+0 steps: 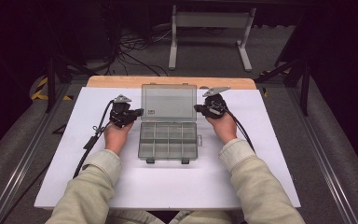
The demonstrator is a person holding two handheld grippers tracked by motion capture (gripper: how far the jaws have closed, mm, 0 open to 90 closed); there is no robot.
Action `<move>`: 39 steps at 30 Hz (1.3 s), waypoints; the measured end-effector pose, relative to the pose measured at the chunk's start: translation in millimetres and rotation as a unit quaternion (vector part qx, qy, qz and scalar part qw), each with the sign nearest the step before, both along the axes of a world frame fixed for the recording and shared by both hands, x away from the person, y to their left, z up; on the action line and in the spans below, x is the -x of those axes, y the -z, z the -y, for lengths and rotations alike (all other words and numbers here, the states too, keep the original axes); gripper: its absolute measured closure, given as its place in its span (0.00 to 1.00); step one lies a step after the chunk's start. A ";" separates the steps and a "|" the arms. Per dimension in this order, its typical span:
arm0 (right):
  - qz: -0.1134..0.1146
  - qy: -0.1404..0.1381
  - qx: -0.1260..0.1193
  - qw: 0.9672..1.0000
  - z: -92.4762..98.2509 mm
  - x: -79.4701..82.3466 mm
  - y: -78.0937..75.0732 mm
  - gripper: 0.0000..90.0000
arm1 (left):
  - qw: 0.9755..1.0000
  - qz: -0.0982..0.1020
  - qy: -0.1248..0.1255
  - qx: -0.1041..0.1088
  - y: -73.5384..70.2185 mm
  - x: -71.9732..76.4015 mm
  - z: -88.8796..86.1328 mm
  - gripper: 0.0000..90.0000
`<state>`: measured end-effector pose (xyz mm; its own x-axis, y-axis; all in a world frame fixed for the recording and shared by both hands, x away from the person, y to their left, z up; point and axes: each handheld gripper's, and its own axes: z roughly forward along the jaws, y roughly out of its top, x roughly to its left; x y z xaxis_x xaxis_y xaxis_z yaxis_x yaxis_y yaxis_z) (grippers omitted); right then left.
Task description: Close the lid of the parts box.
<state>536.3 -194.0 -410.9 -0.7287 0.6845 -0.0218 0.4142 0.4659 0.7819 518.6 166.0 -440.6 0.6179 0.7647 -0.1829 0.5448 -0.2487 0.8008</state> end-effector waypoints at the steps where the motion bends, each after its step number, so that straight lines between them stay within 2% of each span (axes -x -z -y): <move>1: 0.000 0.000 -0.001 1.000 -0.1 0.3 -0.3 1.00 | 1.000 0.001 0.001 -0.001 0.0 -0.1 -0.1 1.00; 7: 0.006 -0.001 -0.005 1.000 0.7 1.1 -2.5 1.00 | 1.000 0.010 0.004 -0.002 -1.4 0.6 -0.5 1.00; 25: 0.023 -0.007 -0.019 1.000 0.9 4.9 -8.8 1.00 | 1.000 0.014 0.006 0.011 -4.1 2.6 -2.6 1.00; 39: 0.032 -0.020 -0.038 0.999 5.3 15.5 -17.7 1.00 | 0.999 0.021 0.023 0.013 -10.5 8.6 -7.0 1.00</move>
<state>520.8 -199.3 -393.2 -0.7545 0.6560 -0.0184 0.3447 0.4200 0.8395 510.0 173.1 -430.1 0.6606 0.7302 -0.1745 0.4982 -0.2525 0.8295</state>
